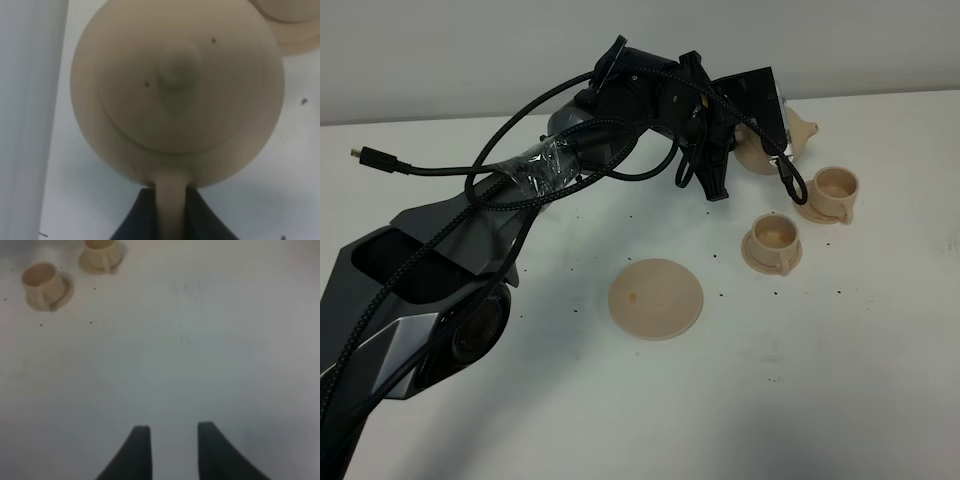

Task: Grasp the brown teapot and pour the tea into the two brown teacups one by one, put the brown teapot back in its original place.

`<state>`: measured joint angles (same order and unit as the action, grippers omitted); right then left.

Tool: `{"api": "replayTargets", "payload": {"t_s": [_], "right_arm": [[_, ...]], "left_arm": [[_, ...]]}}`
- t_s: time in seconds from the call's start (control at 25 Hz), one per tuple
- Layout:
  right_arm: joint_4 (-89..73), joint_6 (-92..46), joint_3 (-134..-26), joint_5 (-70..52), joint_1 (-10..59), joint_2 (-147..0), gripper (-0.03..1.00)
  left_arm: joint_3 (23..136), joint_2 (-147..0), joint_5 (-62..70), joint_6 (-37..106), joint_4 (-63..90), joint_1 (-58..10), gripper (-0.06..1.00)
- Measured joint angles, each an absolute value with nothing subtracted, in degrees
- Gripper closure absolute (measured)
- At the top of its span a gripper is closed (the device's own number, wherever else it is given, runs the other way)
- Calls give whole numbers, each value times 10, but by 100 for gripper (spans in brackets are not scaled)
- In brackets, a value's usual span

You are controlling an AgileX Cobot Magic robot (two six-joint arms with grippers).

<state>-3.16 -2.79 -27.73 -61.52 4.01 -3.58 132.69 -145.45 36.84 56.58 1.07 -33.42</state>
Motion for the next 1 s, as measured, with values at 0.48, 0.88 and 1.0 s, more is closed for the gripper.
{"api": "replayTargets", "payload": {"t_s": [0.48,0.88,1.0], "right_arm": [[-32,-28,-277,-615,40,-36,73],[-32,-28,-277,-615,40,-36,73],[-32,-28,-277,-615,40,-36,73]], "left_arm": [[1327,-1457,339,644,4,-345,83],[1327,-1476,326,671,-27,-357,83],[1327,-1476,325,673,-35,-357,83]]}}
